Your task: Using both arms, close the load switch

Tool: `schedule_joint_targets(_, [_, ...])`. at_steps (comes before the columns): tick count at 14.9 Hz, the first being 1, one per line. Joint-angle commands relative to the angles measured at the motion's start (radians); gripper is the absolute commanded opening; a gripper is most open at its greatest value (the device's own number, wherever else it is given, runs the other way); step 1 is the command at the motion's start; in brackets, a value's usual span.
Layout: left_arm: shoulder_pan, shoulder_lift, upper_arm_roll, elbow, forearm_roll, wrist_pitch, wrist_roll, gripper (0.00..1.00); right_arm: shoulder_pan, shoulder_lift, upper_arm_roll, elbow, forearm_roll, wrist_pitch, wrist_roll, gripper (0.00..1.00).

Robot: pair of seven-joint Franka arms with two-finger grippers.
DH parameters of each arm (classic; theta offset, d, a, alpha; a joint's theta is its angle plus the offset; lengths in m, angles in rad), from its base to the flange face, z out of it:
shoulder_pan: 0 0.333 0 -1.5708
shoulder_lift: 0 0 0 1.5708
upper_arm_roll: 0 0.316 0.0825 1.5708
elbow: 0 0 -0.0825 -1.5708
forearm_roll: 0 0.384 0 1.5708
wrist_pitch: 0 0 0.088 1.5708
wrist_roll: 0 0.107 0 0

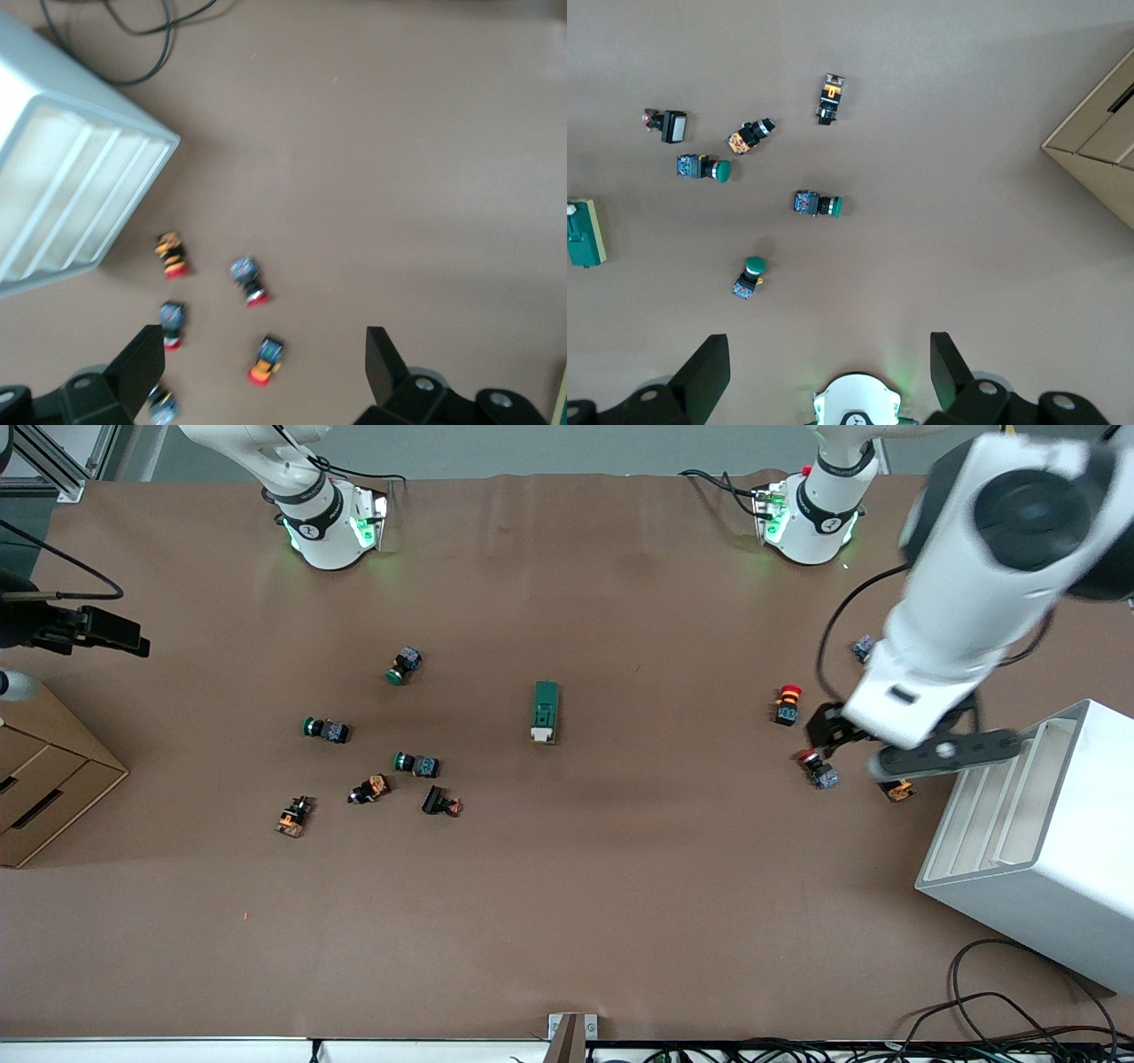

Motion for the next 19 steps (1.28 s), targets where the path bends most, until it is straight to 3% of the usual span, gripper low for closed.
schedule_joint_targets(1, [0.095, -0.097, 0.011, -0.018, -0.115, -0.092, 0.149, 1.00, -0.044, -0.113, 0.061, -0.123, -0.001, 0.047, -0.029, 1.00])
schedule_joint_targets(3, [0.055, -0.184, 0.105, -0.057, -0.153, -0.120, 0.247, 1.00, -0.051, -0.139, 0.068, -0.125, -0.001, 0.042, -0.029, 1.00])
schedule_joint_targets(5, [-0.005, -0.229, 0.252, -0.073, -0.185, -0.189, 0.397, 1.00, -0.068, -0.181, 0.078, -0.148, -0.001, 0.039, -0.032, 1.00])
schedule_joint_targets(7, [-0.062, -0.299, 0.375, -0.161, -0.267, -0.189, 0.467, 1.00, -0.068, -0.228, 0.078, -0.186, -0.001, 0.039, -0.032, 1.00])
schedule_joint_targets(10, [-0.074, -0.392, 0.376, -0.274, -0.271, -0.167, 0.456, 1.00, -0.067, -0.268, 0.072, -0.194, -0.001, 0.025, -0.034, 1.00])
schedule_joint_targets(13, [-0.064, -0.412, 0.327, -0.292, -0.266, -0.164, 0.452, 1.00, -0.047, -0.278, 0.074, -0.195, -0.007, 0.027, -0.034, 1.00])
schedule_joint_targets(19, [-0.062, -0.432, 0.325, -0.306, -0.258, -0.150, 0.438, 1.00, -0.021, -0.278, 0.069, -0.195, -0.007, 0.022, -0.031, 1.00])
